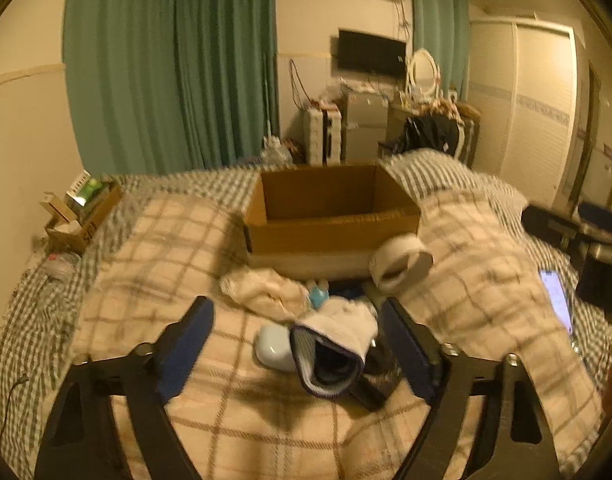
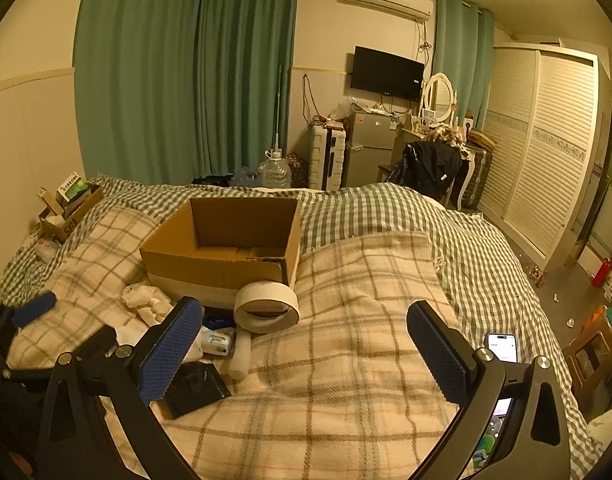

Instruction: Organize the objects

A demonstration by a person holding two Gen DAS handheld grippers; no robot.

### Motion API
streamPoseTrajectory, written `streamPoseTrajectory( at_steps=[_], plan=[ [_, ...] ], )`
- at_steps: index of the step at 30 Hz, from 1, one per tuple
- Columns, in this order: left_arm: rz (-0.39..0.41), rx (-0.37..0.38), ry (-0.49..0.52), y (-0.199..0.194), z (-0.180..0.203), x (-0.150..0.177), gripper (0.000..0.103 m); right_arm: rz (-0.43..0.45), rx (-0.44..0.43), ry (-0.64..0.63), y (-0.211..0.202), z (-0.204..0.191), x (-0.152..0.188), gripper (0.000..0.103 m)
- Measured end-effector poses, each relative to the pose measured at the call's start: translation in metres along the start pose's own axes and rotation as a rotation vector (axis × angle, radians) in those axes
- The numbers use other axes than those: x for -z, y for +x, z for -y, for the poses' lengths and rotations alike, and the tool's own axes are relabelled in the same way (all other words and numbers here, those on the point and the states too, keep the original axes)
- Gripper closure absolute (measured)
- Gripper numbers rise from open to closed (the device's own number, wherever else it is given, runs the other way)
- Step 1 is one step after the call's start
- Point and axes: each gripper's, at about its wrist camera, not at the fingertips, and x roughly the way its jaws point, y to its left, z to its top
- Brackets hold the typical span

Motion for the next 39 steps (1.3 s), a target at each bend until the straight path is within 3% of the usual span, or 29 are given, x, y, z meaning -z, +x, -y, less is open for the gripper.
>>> streamPoseTrajectory(
  at_steps=[2, 4, 8, 11, 16, 23, 27, 29, 34, 39],
  plan=[
    [-0.051, 0.030, 0.013, 0.011, 0.007, 0.007, 0.026, -0.005, -0.002, 0.013, 0.003, 0.004, 0.002, 0.000],
    [-0.096, 0.050, 0.034, 0.022, 0.014, 0.015, 0.040, -0.014, -0.008, 0.026, 0.007, 0.008, 0.005, 0.000],
    [-0.153, 0.075, 0.061, 0.042, 0.024, 0.020, 0.083, -0.029, -0.013, 0.032, 0.013, 0.011, 0.009, 0.000],
    [-0.126, 0.083, 0.046, 0.038, 0.022, 0.016, 0.090, -0.042, -0.018, 0.028, 0.016, 0.011, 0.013, 0.000],
    [-0.053, 0.101, -0.086, 0.011, -0.008, -0.007, 0.092, -0.055, -0.017, 0.015, 0.020, 0.008, 0.015, 0.000],
    [0.057, 0.028, -0.116, -0.032, -0.045, -0.033, 0.092, -0.078, -0.134, -0.063, 0.025, -0.026, 0.019, 0.000],
    [0.055, -0.039, -0.085, -0.031, -0.054, -0.028, 0.092, -0.178, -0.244, -0.120, 0.048, -0.062, 0.032, 0.000],
    [0.030, -0.035, -0.099, -0.022, -0.061, -0.021, 0.092, -0.244, -0.274, -0.173, 0.064, -0.082, 0.042, 0.001],
    [-0.011, -0.010, -0.109, -0.004, -0.066, -0.002, 0.092, -0.375, -0.248, -0.243, 0.105, -0.106, 0.060, 0.001],
    [0.000, 0.012, -0.099, -0.004, -0.063, 0.003, 0.092, -0.457, -0.237, -0.242, 0.125, -0.108, 0.075, 0.012]
  ],
)
